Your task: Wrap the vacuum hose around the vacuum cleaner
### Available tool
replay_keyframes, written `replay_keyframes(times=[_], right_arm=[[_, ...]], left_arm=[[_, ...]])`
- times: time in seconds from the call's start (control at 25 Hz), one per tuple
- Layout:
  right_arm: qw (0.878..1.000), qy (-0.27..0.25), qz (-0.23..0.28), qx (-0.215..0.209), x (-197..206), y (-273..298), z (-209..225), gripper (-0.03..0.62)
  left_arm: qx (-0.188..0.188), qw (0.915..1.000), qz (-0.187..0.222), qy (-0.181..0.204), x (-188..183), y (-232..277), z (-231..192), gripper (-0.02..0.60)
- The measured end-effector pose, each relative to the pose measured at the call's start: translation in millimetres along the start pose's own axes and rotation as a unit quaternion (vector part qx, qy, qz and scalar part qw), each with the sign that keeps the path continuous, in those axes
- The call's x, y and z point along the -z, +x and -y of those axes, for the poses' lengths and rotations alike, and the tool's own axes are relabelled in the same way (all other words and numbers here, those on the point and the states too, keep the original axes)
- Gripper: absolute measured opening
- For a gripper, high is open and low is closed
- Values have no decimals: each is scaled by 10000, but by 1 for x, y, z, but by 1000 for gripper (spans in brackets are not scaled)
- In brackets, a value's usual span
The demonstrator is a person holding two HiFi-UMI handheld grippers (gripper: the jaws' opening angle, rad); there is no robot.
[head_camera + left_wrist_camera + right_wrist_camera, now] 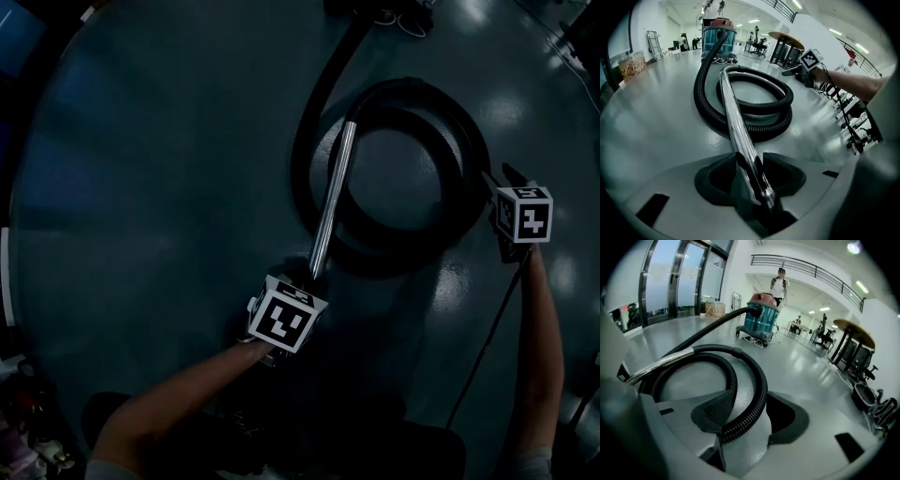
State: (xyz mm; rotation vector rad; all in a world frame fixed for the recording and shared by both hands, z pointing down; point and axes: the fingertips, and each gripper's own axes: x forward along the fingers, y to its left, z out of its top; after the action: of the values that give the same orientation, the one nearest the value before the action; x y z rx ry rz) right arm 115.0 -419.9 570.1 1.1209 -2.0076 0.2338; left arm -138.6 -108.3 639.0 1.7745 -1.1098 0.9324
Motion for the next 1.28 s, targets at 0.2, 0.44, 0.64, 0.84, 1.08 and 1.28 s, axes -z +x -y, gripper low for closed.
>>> replay_keyframes(times=[0.2,0.44,0.64,0.84,1.08,1.28], right_arm=[[9925,-81,271,-1188,4,-74,-100,212],[9487,345,-438,-3113,59,-95,-270,212],[9067,1320,-585,-3964,48,-92,-346,212],[8801,1889,-934,-4255,35,-70,-395,212],[8492,2802,-1192,-4314,21,-45,-429,213],[8695,2653,-1264,-3969,24,-37,-430,213]], left_arm=[[238,9994,-161,183,5,-4,-3,170],[224,9979,-328,507,9,-9,-18,170],[401,9961,-361,701,13,-18,-22,170],[542,9926,-467,984,32,-32,-22,170],[847,9898,-478,1041,42,-34,-27,170],[1026,9883,-507,1011,46,-36,-18,170]])
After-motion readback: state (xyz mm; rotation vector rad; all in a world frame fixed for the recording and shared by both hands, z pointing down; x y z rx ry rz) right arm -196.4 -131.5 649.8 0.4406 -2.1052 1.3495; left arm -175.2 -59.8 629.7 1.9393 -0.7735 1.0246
